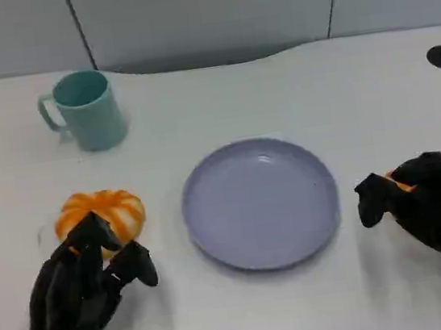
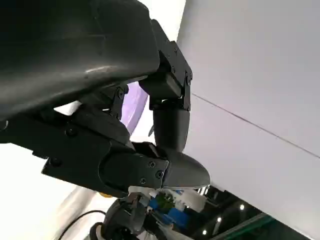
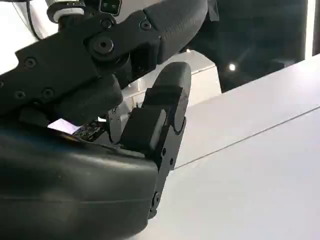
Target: Grasp the bread from the table and place it into the plate.
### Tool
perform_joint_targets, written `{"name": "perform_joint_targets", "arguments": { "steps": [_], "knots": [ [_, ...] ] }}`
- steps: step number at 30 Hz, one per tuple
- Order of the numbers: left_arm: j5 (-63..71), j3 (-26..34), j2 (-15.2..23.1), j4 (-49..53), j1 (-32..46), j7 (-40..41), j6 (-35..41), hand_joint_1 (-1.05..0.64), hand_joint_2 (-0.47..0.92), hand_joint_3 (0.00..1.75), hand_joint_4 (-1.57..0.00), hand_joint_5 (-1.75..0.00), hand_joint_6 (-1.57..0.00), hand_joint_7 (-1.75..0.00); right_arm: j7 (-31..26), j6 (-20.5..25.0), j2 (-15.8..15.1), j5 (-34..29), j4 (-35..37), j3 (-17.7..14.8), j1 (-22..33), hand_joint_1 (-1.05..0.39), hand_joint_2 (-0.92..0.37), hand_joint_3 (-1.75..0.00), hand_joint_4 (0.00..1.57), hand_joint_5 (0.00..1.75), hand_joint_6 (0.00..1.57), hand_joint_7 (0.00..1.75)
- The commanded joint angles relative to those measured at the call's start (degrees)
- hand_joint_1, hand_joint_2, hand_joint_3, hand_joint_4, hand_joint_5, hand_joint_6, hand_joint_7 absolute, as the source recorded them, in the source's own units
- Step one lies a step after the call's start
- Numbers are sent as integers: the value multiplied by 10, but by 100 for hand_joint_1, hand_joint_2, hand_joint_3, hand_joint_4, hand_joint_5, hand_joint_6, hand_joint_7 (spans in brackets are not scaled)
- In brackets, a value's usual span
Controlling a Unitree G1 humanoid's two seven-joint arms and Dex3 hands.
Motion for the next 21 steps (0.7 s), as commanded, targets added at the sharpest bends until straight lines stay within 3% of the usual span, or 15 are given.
{"name": "perform_joint_targets", "arguments": {
  "steps": [1, 21],
  "knots": [
    [1, 3, 11, 6, -3, -4, 2, -83, 92, 28, -72, -175, -62, -152, 2, 0, -10, -3, 0, 1, -10, -47, -83, 0, 76, 136, 124, 1],
    [5, 3, 9, 12, -5, -4, -13, -84, 92, 29, -72, -175, -64, -151, -3, -5, -12, -5, 4, -1, -14, -48, -83, 0, 76, 133, 125, 1]
  ]
}}
